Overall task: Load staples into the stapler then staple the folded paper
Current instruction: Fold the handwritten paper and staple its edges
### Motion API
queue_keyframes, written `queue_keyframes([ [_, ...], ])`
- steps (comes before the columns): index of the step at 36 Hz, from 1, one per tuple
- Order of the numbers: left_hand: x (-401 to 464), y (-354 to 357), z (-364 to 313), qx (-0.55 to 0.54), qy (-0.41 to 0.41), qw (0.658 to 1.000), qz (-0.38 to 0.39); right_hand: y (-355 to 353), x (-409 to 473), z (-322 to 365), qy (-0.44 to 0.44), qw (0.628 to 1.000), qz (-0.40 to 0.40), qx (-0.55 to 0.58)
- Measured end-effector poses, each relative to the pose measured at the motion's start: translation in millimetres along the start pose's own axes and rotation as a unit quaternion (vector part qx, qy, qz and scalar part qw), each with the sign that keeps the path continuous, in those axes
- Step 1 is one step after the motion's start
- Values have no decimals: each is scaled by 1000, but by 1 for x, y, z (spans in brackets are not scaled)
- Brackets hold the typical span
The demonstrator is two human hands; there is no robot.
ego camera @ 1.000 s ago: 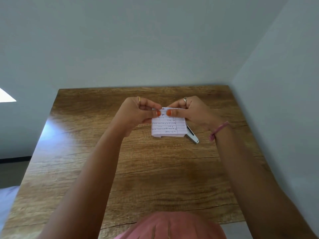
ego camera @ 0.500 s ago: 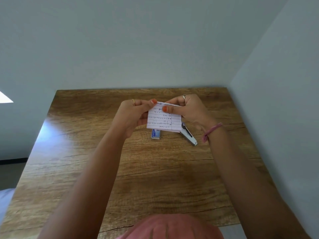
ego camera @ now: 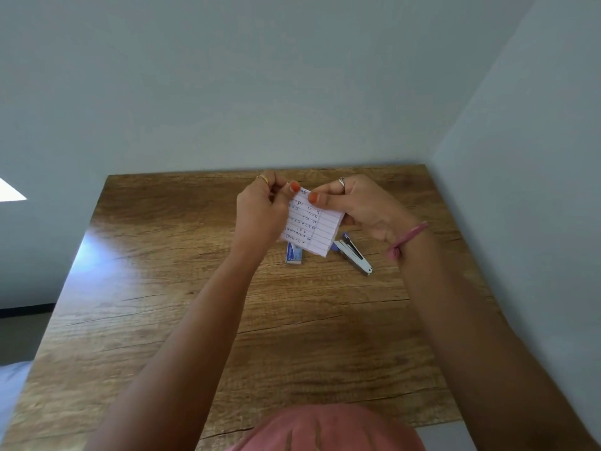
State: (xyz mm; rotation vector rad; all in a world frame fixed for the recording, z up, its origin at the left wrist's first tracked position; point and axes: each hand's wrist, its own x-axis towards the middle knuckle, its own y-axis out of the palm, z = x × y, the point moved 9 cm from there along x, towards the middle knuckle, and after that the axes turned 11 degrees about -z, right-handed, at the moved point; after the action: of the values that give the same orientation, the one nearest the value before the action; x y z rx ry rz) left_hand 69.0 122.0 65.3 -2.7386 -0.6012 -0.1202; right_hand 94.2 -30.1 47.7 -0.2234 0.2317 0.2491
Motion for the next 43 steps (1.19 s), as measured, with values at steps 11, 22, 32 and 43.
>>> queue_keyframes([
  [11,5,-3,-8,26,34,999,19,0,-13,-8,54,990,106,71],
  [22,10,-5,-15,76,88,993,11,-3,-8,-1,8,996,-40,-76],
  [32,6,-15,5,-67,18,997,-17,-6,-12,-6,35,998,-41,-18],
  [43,-45,19,40,-205,-85,975,-11,1,-19,-45,60,962,-158,215],
])
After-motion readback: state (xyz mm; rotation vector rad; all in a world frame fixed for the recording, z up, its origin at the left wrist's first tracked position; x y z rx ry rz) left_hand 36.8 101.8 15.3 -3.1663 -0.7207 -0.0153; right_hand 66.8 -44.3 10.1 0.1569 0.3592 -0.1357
